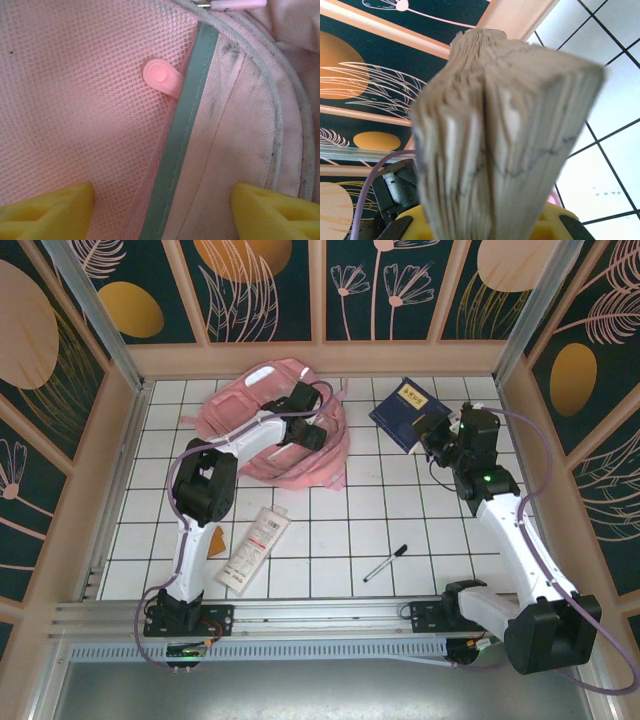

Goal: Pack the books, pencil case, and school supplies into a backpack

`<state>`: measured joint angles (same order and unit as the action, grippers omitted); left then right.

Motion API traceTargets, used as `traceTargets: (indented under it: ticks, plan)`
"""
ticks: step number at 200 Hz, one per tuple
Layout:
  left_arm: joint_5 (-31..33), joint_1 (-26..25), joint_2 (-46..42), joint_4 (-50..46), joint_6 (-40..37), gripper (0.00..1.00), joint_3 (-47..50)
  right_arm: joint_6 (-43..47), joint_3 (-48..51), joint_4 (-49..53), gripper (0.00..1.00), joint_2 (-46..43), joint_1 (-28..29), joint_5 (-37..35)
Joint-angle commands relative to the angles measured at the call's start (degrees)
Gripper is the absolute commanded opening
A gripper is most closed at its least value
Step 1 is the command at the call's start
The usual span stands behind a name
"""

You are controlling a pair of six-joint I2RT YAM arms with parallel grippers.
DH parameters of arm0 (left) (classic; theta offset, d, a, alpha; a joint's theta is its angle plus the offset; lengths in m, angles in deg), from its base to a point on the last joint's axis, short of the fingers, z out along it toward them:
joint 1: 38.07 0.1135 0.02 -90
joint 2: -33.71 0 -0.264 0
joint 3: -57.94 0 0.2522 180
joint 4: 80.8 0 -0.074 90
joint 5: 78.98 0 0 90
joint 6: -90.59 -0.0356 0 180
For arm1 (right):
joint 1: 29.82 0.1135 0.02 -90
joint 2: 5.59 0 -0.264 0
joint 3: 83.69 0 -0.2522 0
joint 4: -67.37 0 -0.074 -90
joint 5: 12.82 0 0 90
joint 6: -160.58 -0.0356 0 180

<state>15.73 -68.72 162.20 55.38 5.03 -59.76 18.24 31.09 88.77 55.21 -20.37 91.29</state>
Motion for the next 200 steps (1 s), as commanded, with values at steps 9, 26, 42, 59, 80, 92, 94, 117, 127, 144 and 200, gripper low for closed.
traceTargets:
  ticks: [9, 26, 42, 59, 80, 92, 94, 117, 127, 144, 200]
  plan:
    - [-8.12, -0.55, -4.33, -0.45, -4.62, 0.78, 4.71, 1.26, -1.97, -2.28, 0.00, 0.60, -0.55, 3.44]
    - [-10.46, -0.54, -6.65, 1.40, -6.42, 0.80, 6.30, 1.82, -2.99, -1.72, 0.00, 1.32, -0.66, 4.77]
    - [-11.22, -0.55, -7.13, 1.40, -8.21, 0.81, 6.60, 1.11, -2.32, -2.22, 0.00, 1.10, -0.60, 4.88]
    - [-12.35, -0.54, -6.41, -0.36, -10.13, 0.81, 6.10, 0.42, -1.22, -3.66, 0.00, 1.45, -0.66, 5.84]
    - [-18.19, -0.54, -7.08, 0.53, -12.36, 0.86, 7.64, 1.17, -2.14, -2.95, 0.00, 2.68, -0.65, 7.59]
    - [-16.92, -0.52, -7.67, 1.47, -12.78, 0.86, 8.49, 0.90, -2.00, -2.95, 0.00, 2.66, -0.64, 7.64]
    - [-16.22, -0.50, -7.71, 1.87, -12.71, 0.86, 8.69, 0.85, -1.83, -2.99, 0.00, 2.57, -0.61, 7.61]
    - [-3.43, -0.54, -5.73, 3.51, -13.35, 0.84, 9.54, 0.14, -0.58, -4.42, 0.00, 2.56, -0.65, 7.72]
    - [1.96, -0.55, -4.20, 3.96, -13.75, 0.82, 9.49, 0.43, -0.73, -4.44, 0.00, 3.02, -0.60, 8.32]
    - [9.17, -0.63, -1.41, 3.05, -13.49, 0.71, 7.61, 0.35, -1.03, -4.32, 0.00, 3.36, -0.55, 8.64]
    - [5.44, -0.59, -9.97, 3.47, -11.22, 0.00, 4.18, 2.44, -1.08, -3.45, 0.00, 4.17, -0.55, 11.59]
